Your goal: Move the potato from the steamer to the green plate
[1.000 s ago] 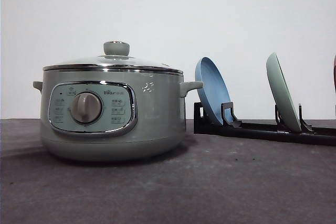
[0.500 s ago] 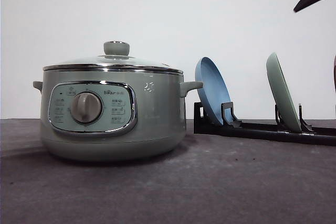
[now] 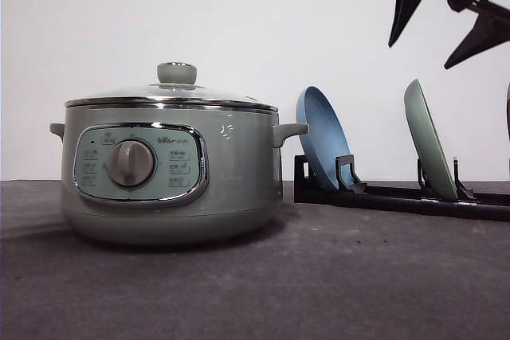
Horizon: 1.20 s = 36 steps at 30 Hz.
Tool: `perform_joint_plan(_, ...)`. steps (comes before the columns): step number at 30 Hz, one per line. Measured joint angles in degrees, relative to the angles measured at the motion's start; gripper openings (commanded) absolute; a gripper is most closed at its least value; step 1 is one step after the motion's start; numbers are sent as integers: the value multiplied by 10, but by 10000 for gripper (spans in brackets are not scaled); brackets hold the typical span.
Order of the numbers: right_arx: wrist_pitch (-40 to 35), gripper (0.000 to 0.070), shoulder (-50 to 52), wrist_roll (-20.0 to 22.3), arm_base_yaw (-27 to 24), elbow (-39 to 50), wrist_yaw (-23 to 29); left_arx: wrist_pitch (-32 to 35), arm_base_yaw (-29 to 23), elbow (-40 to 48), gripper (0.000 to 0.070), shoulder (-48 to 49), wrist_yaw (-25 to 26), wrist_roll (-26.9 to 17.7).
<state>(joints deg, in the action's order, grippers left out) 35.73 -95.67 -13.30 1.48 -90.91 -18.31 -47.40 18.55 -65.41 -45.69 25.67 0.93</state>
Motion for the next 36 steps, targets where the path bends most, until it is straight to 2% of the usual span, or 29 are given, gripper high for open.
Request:
perform_joint_plan(6,-38,594,-33,0,-9,-1,-27,0,0,0,700,0,0,0)
perform_joint_plan(25,-56,41,-72,0,-9,-1,-26,0,0,0,700,0,0,0)
perform_joint_plan(28,-57,12,-72,-1,-9,-1,-31,0,0,0,700,0,0,0)
perform_joint_plan(36,-55,12,-73,-8,-9,-1,-66,-2,0,0,700,0,0,0)
